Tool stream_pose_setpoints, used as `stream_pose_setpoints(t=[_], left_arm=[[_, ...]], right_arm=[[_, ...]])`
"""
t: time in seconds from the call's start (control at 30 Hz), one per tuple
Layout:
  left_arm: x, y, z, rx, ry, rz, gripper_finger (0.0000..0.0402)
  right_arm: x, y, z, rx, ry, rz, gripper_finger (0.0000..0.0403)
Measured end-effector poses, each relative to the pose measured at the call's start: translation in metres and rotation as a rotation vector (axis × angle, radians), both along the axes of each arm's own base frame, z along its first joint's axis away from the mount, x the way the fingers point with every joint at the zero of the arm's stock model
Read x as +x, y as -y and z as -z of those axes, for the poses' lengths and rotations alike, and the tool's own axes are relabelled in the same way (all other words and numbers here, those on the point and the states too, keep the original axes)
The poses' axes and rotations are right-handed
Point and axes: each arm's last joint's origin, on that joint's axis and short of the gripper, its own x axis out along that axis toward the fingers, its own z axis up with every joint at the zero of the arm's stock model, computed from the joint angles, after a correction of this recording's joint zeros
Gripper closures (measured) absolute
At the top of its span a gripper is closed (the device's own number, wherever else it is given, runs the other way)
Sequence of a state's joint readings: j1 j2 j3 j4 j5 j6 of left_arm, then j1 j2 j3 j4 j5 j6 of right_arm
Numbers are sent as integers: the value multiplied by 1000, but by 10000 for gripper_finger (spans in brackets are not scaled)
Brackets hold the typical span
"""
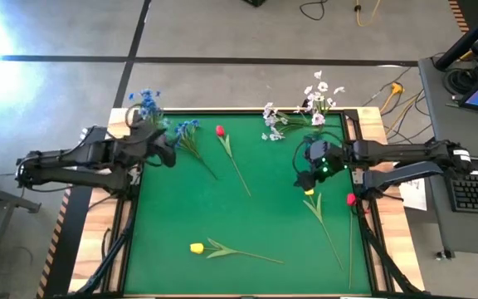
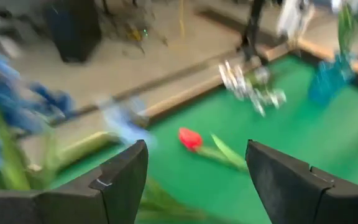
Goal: Sort flowers into vase by color
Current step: Put the right yellow tulip into the purple vase
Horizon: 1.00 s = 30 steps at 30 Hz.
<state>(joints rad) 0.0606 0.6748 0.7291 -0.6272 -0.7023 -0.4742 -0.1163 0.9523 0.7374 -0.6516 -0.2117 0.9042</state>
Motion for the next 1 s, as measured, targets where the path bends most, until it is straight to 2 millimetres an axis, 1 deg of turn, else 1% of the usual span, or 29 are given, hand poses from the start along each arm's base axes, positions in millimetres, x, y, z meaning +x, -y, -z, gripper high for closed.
stream_pose_setpoints(t=[0.13, 0.27, 0.4, 0.63, 0.77, 1.0], left_arm=[[11, 6, 1, -80, -86, 57, 141], [18, 13, -4, -152, -154, 90, 141], [25, 24, -7, -191, -193, 160, 141], [28, 51, -5, -233, -169, 278, 141], [28, 69, -3, -242, -164, 349, 141], [35, 103, 1, -225, -163, 521, 141]], right_arm=[[-3, -17, 5, 56, -125, -13, 154], [-10, -34, 10, 97, -237, -16, 154], [-14, -46, 17, 70, -336, 7, 154], [-9, -66, 33, 30, -440, -7, 154], [-3, -72, 48, -6, -520, -12, 154], [6, -80, 76, -80, -656, -18, 154]])
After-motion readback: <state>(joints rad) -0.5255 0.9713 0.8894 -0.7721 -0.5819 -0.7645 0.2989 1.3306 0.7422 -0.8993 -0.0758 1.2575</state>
